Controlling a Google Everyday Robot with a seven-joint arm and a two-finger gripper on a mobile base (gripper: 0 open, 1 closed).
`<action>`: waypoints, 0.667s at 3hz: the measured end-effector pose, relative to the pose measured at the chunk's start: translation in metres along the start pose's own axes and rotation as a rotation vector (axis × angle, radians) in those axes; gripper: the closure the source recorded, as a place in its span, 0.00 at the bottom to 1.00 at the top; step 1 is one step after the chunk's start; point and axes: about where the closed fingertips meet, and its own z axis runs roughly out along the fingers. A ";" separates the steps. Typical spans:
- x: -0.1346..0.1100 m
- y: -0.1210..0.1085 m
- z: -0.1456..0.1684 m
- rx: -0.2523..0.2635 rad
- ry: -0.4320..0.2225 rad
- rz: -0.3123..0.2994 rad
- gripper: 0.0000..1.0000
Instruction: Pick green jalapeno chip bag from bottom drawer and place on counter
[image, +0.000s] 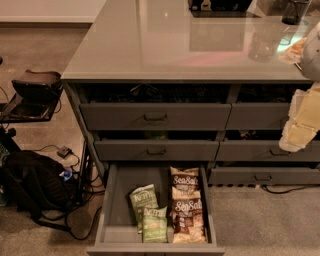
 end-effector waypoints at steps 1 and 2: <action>0.000 0.000 0.000 0.000 0.000 0.000 0.00; -0.002 0.001 0.013 -0.010 -0.028 -0.015 0.00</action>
Offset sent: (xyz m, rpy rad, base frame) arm 0.0087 0.0089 -0.0339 0.0578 0.0214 0.0562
